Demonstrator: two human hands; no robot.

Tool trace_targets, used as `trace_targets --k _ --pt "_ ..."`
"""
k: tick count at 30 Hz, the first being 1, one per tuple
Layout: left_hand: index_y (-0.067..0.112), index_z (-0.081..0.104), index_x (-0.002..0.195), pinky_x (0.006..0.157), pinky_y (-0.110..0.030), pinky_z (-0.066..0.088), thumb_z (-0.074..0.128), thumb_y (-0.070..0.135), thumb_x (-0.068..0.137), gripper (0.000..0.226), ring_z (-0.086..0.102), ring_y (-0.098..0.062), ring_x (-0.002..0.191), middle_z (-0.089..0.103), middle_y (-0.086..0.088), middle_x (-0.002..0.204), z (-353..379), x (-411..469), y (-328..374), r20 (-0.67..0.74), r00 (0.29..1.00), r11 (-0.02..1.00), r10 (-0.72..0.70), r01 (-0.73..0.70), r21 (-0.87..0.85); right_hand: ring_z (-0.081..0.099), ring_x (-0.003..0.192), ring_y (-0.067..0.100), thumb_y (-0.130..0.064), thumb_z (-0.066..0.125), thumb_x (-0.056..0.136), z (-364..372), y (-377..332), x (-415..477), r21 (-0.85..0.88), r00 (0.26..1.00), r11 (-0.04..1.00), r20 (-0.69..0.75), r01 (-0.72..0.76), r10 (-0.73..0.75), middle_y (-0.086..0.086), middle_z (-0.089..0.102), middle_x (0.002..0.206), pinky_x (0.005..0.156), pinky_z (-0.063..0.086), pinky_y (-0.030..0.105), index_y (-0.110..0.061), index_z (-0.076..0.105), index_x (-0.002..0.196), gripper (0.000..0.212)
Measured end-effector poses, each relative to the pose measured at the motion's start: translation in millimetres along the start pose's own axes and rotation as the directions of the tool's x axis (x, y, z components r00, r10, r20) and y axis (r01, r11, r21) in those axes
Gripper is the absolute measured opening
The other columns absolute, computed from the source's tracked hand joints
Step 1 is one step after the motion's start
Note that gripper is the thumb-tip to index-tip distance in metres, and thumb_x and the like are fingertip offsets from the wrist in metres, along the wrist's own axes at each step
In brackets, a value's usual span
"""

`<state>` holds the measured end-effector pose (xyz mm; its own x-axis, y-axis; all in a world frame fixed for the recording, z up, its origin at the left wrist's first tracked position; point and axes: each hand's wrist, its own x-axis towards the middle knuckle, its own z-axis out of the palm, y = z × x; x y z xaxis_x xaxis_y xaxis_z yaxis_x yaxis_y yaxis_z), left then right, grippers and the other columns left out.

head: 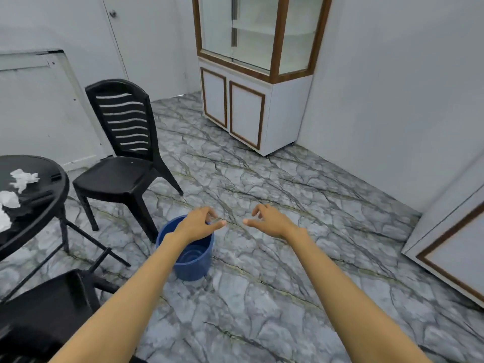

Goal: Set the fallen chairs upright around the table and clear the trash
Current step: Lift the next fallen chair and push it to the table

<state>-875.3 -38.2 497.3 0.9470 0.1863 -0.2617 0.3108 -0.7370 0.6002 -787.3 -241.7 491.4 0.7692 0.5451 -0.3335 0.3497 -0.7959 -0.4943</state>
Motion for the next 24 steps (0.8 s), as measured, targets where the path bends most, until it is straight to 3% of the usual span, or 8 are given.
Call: trace_targets --k 4,13,19,24 --pt "0.007 0.054 0.114 0.079 -0.027 0.041 0.058 0.043 0.086 0.045 0.052 -0.017 0.092 0.06 -0.011 0.11 -7 67 2 0.01 0.998 0.997 -0.057 0.057 -0.043 0.048 0.118 0.024 -0.064 0.046 0.085 -30 19 65 0.028 0.999 0.999 0.029 0.033 -0.034 0.008 0.046 0.132 0.097 0.044 0.043 -0.018 0.047 0.123 0.06" --pt "0.007 0.054 0.111 0.074 -0.027 0.039 0.058 0.048 0.084 0.05 0.054 -0.019 0.088 0.057 -0.007 0.097 -72 271 -8 -0.099 0.983 0.984 -0.157 0.146 -0.104 0.048 0.119 0.025 -0.061 0.049 0.086 -109 18 283 -0.024 0.988 0.992 0.098 0.124 -0.121 0.01 0.044 0.134 0.099 0.043 0.042 -0.016 0.046 0.127 0.061" --pt "0.016 0.053 0.097 0.074 -0.032 0.046 0.06 0.052 0.081 0.04 0.06 -0.024 0.089 0.064 -0.012 0.097 -131 399 -12 -0.147 0.971 0.981 -0.187 0.177 -0.082 0.05 0.117 0.028 -0.064 0.043 0.087 -162 -3 430 -0.021 0.975 0.985 0.146 0.174 -0.169 0.012 0.045 0.134 0.097 0.044 0.044 -0.016 0.047 0.126 0.062" --pt "0.01 0.054 0.108 0.077 -0.036 0.049 0.058 0.053 0.081 0.051 0.061 -0.026 0.09 0.064 -0.012 0.097 -155 494 -26 -0.164 0.948 0.962 -0.272 0.263 -0.077 0.049 0.117 0.028 -0.065 0.042 0.087 -189 -12 552 -0.062 0.948 0.96 0.19 0.272 -0.256 0.012 0.048 0.131 0.097 0.044 0.045 -0.015 0.05 0.123 0.062"
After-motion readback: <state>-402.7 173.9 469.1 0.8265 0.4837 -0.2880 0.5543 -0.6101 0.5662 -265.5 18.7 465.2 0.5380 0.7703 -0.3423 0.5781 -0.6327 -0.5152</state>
